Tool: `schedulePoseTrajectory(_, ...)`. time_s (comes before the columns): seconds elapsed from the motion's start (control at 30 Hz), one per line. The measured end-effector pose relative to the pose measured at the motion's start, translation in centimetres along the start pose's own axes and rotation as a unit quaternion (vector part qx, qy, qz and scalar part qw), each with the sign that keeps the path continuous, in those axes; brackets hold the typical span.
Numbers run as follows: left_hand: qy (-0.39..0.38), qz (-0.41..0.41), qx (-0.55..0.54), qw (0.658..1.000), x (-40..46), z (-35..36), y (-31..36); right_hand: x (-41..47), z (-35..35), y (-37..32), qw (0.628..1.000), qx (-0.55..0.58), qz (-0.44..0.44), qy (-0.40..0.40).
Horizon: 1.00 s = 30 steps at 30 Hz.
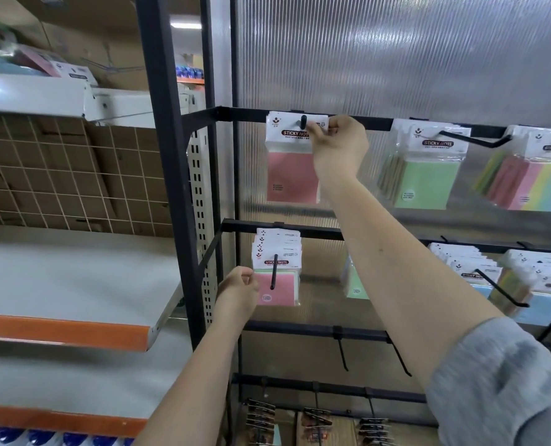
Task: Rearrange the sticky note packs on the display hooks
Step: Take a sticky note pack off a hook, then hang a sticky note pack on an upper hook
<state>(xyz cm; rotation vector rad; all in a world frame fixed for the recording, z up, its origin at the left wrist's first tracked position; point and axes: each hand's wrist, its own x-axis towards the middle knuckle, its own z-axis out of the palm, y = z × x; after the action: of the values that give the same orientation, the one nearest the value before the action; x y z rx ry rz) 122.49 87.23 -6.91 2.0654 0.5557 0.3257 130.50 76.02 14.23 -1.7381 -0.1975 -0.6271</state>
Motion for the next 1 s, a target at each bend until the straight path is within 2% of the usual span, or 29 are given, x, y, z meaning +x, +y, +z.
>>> schedulePoseTrajectory(0.2, -0.011, -0.035, -0.021, 0.999, 0.5, 0.3, 0.0, -0.5, -1.6, 1.3, 1.0, 0.013, 0.002, 0.021)
schedulePoseTrajectory(0.37, -0.003, -0.079, -0.035, 0.996, 0.7, 0.9, -0.1, -2.2, -4.7, 4.5, 0.999, -0.029, -0.008, 0.039)
schedulePoseTrajectory(0.57, 0.024, -0.004, -0.051, 0.998, -0.7, 1.2, -0.2, -4.7, -8.8, 9.3, 0.995, -0.078, 0.06, -0.021)
schedulePoseTrajectory(0.73, 0.032, 0.03, 0.026, 0.999, -0.9, 1.5, 0.2, -7.0, -11.2, 11.3, 0.992, -0.085, 0.095, -0.021)
schedulePoseTrajectory(0.87, 0.046, 0.064, -0.004, 0.997, -1.3, 1.4, 0.2, -8.3, -12.8, 12.8, 0.987, -0.091, 0.132, -0.024)
schedulePoseTrajectory(1.0, 0.044, 0.071, -0.09, 0.992, -2.2, 1.2, 0.2, -9.3, -13.9, 14.4, 0.983, -0.114, 0.143, -0.011)
